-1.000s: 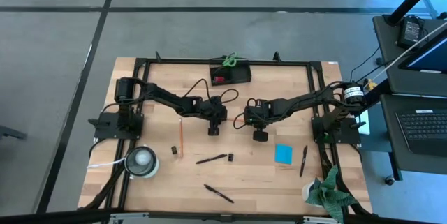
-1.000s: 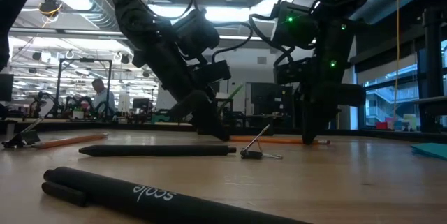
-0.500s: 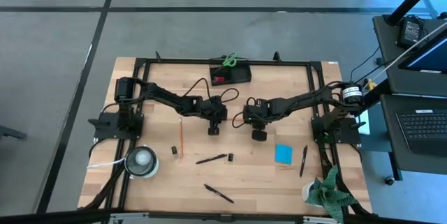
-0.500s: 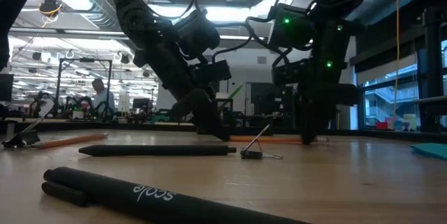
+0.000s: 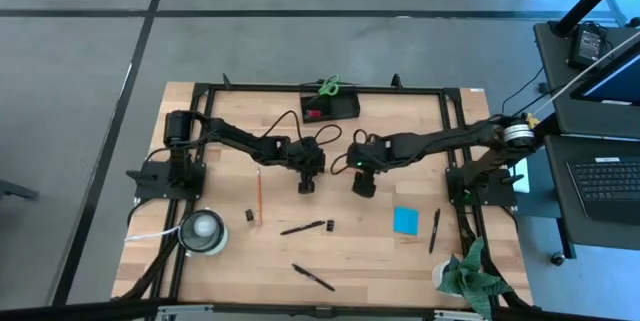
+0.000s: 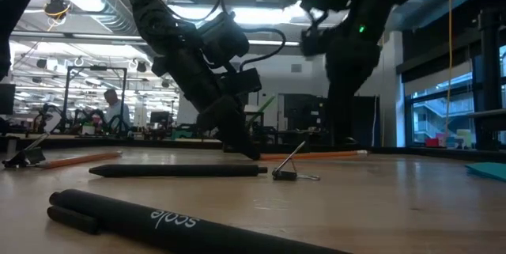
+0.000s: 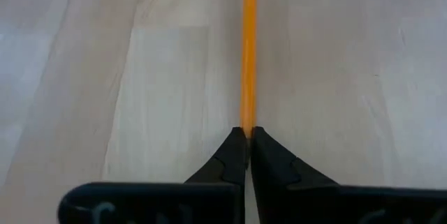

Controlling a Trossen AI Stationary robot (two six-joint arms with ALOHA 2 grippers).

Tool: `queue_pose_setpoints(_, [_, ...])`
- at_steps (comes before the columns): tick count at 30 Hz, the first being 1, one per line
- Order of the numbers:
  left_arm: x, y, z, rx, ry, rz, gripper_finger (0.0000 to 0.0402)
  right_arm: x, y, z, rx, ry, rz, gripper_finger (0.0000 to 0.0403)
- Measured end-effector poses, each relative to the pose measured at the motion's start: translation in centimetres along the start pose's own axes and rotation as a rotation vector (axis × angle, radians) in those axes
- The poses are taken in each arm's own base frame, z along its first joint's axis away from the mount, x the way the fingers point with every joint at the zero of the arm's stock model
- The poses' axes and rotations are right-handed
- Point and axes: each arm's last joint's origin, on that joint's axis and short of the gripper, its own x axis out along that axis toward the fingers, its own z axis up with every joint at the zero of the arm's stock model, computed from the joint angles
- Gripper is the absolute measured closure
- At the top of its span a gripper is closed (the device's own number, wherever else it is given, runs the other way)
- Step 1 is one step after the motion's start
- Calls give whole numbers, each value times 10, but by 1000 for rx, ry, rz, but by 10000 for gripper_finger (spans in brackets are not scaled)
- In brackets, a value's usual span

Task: Pick and place office supplies into organizer
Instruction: Put the right orange pencil into the desk organizer

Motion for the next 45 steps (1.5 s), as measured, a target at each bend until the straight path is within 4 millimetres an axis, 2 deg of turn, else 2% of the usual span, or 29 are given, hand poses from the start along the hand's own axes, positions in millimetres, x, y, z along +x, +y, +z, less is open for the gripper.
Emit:
queue_pose_setpoints(5, [0,0,0,-7,-1,-12,398,-28,-9,-14,146,-105,32,163])
queue_pose_setpoints(8, [0,0,0,-7,-1,-14,398,-35,-13,-28,262,-163,88,163])
queue_pose_setpoints(12, [0,0,0,-7,-4,-20,398,-28,-16,-49,405,-213,141,163])
queue_pose_setpoints(16, [0,-1,0,-9,-6,-23,398,-17,-19,-67,452,-209,145,163])
queue_pose_setpoints(25, [0,-1,1,-14,-9,-25,398,8,-22,-98,270,-172,106,163])
queue_pose_setpoints(32, [0,-1,1,-14,-9,-23,398,16,-22,-103,33,-272,103,163])
queue_pose_setpoints(39, [0,-1,1,-22,-12,-20,398,19,-22,-103,-48,-277,90,167])
queue_pose_setpoints(45, [0,1,1,-26,-15,-22,398,29,-22,-105,-53,-229,81,194])
